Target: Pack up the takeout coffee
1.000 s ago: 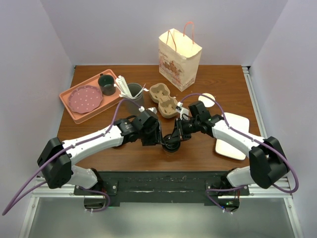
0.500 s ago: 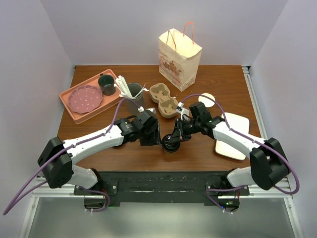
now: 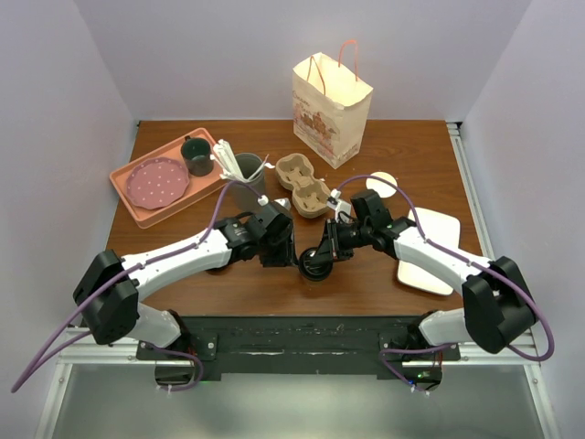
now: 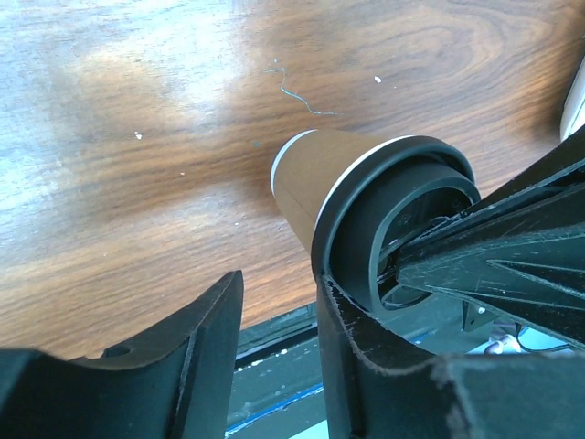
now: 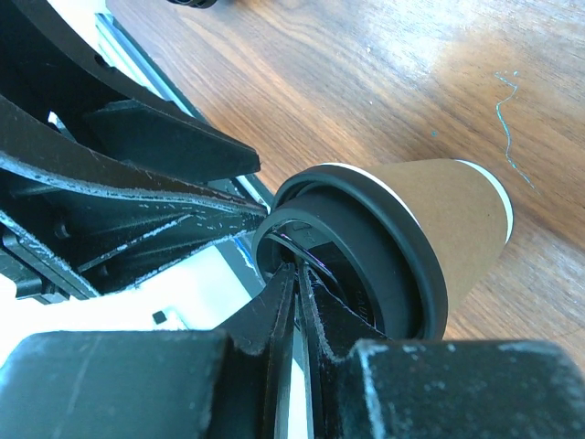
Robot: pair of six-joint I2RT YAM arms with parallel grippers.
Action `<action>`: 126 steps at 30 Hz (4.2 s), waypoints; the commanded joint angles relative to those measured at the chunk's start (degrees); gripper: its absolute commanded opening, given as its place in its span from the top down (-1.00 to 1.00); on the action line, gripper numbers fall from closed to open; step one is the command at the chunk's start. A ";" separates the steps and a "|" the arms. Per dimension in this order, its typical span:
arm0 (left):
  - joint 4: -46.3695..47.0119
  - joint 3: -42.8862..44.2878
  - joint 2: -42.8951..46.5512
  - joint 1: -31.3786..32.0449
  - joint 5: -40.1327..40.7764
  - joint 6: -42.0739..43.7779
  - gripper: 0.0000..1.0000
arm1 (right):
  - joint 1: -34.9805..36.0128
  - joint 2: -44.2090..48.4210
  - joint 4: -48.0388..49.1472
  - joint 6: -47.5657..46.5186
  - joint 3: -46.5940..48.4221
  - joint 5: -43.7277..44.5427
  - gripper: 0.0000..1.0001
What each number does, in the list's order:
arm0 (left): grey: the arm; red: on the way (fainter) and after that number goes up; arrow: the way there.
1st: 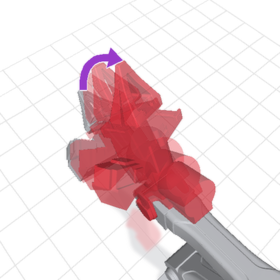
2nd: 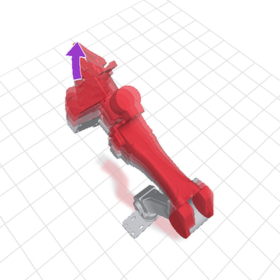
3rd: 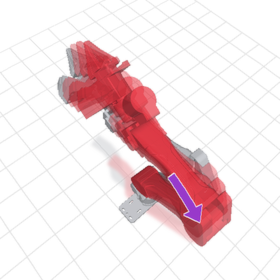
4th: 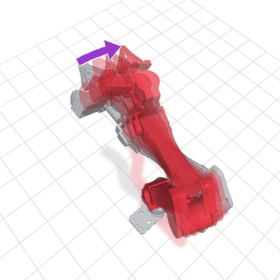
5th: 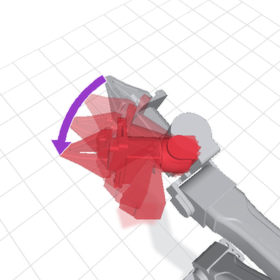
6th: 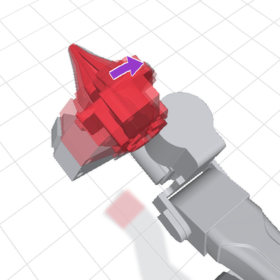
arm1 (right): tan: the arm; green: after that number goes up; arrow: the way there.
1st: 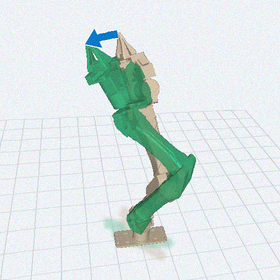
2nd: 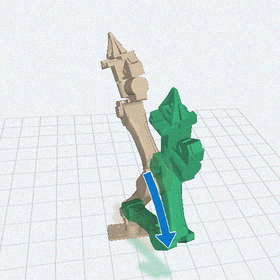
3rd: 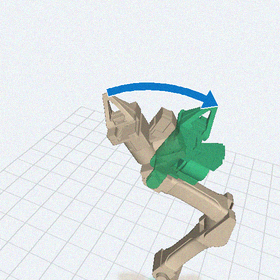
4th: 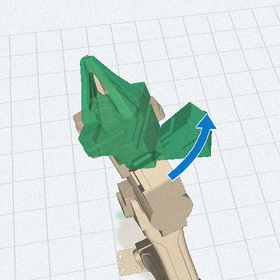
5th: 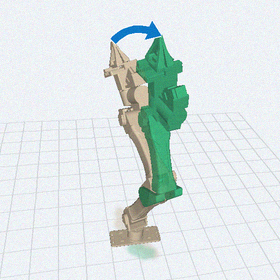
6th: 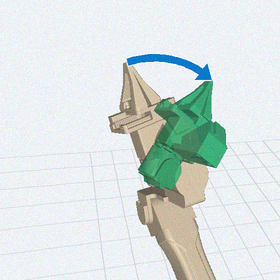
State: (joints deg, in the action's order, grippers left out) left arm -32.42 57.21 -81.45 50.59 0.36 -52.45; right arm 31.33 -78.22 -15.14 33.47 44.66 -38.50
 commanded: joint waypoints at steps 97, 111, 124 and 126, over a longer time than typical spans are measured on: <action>1.13 6.25 -5.56 -4.45 -8.27 5.87 0.15 | -0.75 -0.19 -20.55 -8.61 20.90 9.15 -0.07; 0.52 15.45 -8.28 -4.71 -5.19 7.27 0.13 | -2.94 5.26 -31.97 -2.72 24.25 30.76 0.06; -0.09 33.58 -23.75 -4.97 -6.07 18.78 0.11 | -6.72 14.93 -21.00 18.90 6.67 25.23 0.13; -0.62 33.49 -24.37 -5.06 -5.20 19.92 0.12 | -6.72 15.28 -20.46 20.40 4.92 25.66 0.16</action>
State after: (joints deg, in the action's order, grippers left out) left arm -33.12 88.58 -104.36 45.78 -4.56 -37.63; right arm 24.73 -64.01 -40.12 46.00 52.84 -11.20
